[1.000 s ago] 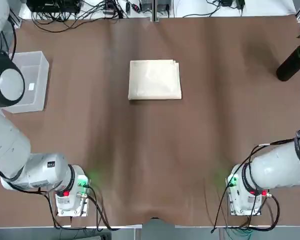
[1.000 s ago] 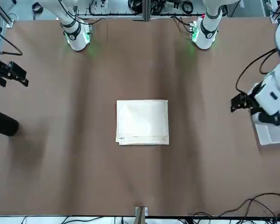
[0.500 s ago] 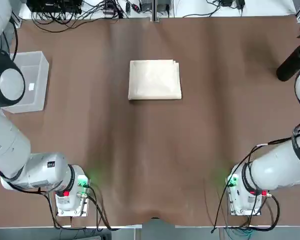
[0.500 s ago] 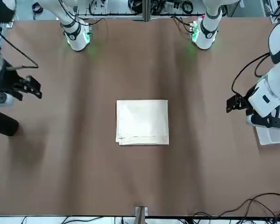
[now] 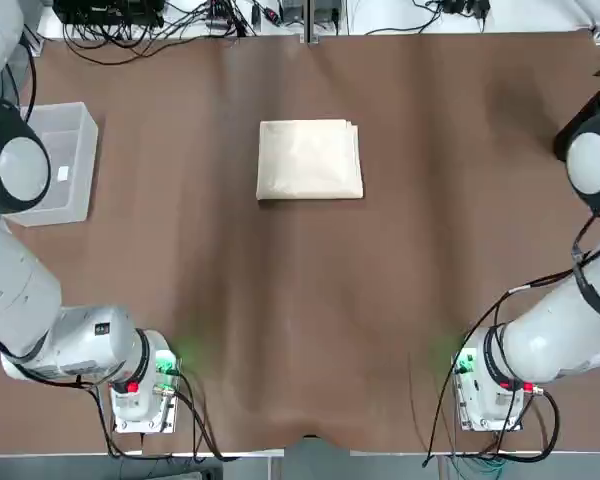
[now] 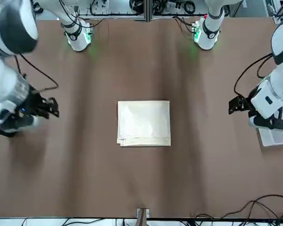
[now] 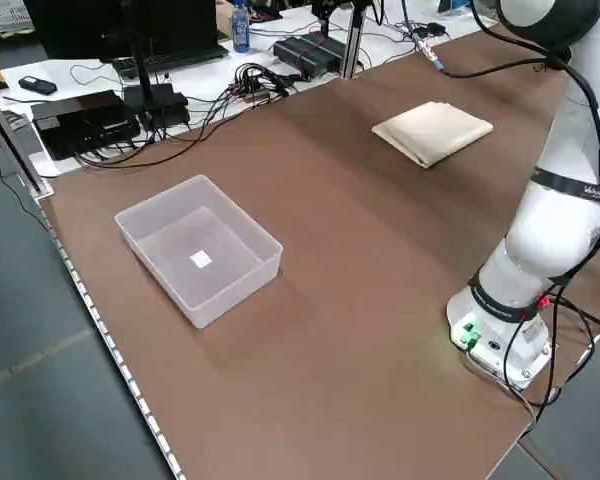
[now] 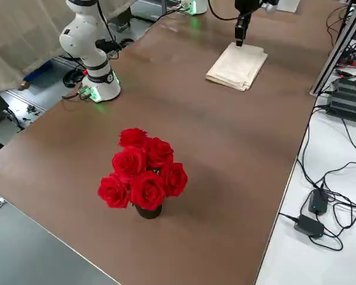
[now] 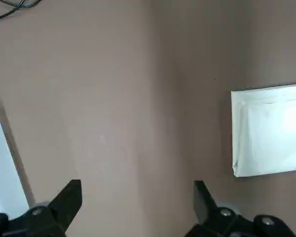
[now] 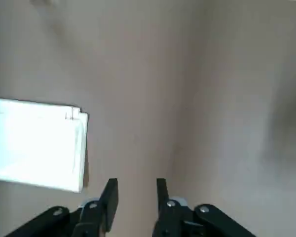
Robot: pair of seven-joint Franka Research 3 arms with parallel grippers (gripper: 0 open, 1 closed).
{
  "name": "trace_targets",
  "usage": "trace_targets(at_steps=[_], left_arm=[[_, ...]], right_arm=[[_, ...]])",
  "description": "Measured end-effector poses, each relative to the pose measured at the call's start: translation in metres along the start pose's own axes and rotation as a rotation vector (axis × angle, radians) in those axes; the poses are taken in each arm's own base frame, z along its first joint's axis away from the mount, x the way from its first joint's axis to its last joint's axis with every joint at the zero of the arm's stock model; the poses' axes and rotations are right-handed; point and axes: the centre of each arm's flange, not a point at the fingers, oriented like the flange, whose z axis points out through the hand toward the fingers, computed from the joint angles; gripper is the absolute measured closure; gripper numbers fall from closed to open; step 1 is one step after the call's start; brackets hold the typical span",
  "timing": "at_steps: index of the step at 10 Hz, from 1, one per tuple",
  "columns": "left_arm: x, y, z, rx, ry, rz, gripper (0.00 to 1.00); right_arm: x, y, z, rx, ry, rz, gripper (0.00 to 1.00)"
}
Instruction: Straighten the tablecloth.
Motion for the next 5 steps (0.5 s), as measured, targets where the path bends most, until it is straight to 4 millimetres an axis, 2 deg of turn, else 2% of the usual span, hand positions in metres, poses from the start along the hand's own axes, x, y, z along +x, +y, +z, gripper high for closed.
trace_targets(at_steps=[3, 4, 5], left_arm=[[0.008, 0.029, 0.029, -0.009, -0.04, 0.034, 0.0], [0.012, 0.034, 0.037, -0.012, -0.045, 0.04, 0.0], [0.014, 0.039, 0.048, -0.016, -0.058, 0.049, 0.0]], right_arm=[[0.042, -0.018, 0.075, 0.045, 0.079, 0.0, 0.8], [0.054, -0.021, 0.104, 0.051, 0.102, 0.003, 0.9], [0.062, -0.028, 0.128, 0.052, 0.117, -0.003, 0.95]])
